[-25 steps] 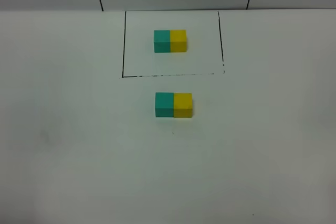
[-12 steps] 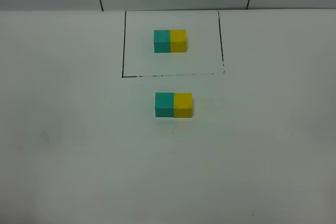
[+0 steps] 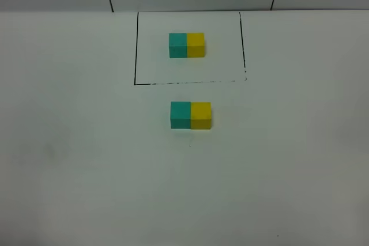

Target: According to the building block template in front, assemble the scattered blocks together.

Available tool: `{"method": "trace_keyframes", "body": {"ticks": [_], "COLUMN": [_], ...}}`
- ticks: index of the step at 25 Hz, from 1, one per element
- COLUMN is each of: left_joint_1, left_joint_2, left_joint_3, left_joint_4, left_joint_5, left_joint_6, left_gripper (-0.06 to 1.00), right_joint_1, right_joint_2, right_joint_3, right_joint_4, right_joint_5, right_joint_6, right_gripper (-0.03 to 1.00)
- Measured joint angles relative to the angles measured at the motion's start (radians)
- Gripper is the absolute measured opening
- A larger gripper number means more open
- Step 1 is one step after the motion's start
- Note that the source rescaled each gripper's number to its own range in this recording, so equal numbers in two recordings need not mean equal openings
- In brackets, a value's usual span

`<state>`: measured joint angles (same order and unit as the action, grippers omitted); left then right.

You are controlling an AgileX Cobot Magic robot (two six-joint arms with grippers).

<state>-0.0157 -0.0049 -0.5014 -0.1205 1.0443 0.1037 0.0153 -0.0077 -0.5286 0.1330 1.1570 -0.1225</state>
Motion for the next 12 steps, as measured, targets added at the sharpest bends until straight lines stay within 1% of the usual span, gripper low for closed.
{"method": "trace_keyframes", "body": {"ticks": [3,7,12], "left_joint_1": [0.0,0.0,0.0], "left_joint_2": [0.0,0.0,0.0], "left_joint_3": [0.0,0.0,0.0], "left_joint_4": [0.0,0.0,0.0], "left_joint_5": [0.0,0.0,0.0], "left_joint_6": [0.0,0.0,0.0], "left_gripper": [0.95,0.95,0.95], "right_joint_1": [0.0,0.0,0.0], "right_joint_2": [0.0,0.0,0.0], "right_joint_3": [0.006,0.037,0.038], "right_joint_4": [0.004,-0.001,-0.004], "right_joint_5": [-0.019,-0.082,-0.095], "right_joint_6": [0.004,0.023,0.034], "right_gripper": [0.78,0.76,0.76]}}
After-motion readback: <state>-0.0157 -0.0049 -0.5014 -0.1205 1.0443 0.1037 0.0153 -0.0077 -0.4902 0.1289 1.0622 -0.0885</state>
